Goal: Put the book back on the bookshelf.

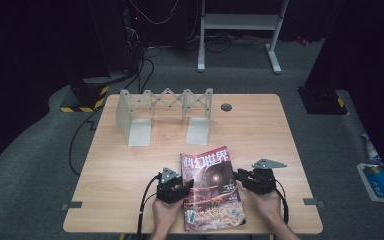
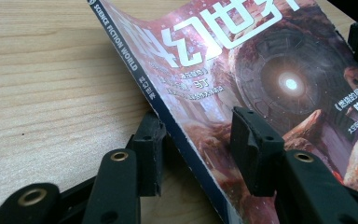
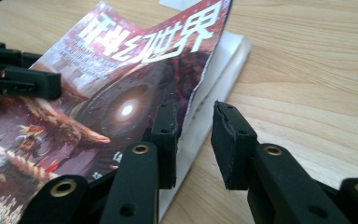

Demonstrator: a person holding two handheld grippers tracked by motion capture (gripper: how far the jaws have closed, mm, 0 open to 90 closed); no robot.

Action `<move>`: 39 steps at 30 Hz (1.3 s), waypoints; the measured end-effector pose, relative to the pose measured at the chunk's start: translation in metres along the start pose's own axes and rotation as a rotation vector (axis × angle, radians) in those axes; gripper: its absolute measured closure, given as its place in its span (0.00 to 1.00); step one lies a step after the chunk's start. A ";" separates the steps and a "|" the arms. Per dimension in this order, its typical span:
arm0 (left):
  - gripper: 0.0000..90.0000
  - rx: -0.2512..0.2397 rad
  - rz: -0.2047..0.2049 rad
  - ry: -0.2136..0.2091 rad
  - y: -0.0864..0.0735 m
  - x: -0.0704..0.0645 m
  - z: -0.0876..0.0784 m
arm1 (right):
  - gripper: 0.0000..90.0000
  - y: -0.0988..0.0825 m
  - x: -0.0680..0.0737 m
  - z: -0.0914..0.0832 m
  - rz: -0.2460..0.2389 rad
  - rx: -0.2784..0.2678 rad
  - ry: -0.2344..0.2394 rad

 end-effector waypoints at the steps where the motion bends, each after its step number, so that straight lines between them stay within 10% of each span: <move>1: 0.62 0.000 0.001 0.000 0.000 0.000 0.000 | 0.79 0.000 -0.002 0.000 0.004 -0.002 -0.003; 11: 0.62 0.000 0.003 0.000 0.000 0.000 0.000 | 0.95 -0.012 -0.017 0.020 0.005 0.096 -0.128; 39: 0.54 0.018 -0.001 -0.105 0.002 -0.001 0.001 | 1.00 0.001 0.002 0.032 -0.093 0.102 -0.086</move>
Point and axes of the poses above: each handheld gripper's, and its own axes: z roughly forward along the jaws, y roughly out of its top, x roughly to its left, the point moved 7 cm from there along z, roughly forward along the jaws, and after that the axes turned 12 degrees about x, right-handed, at the moved point
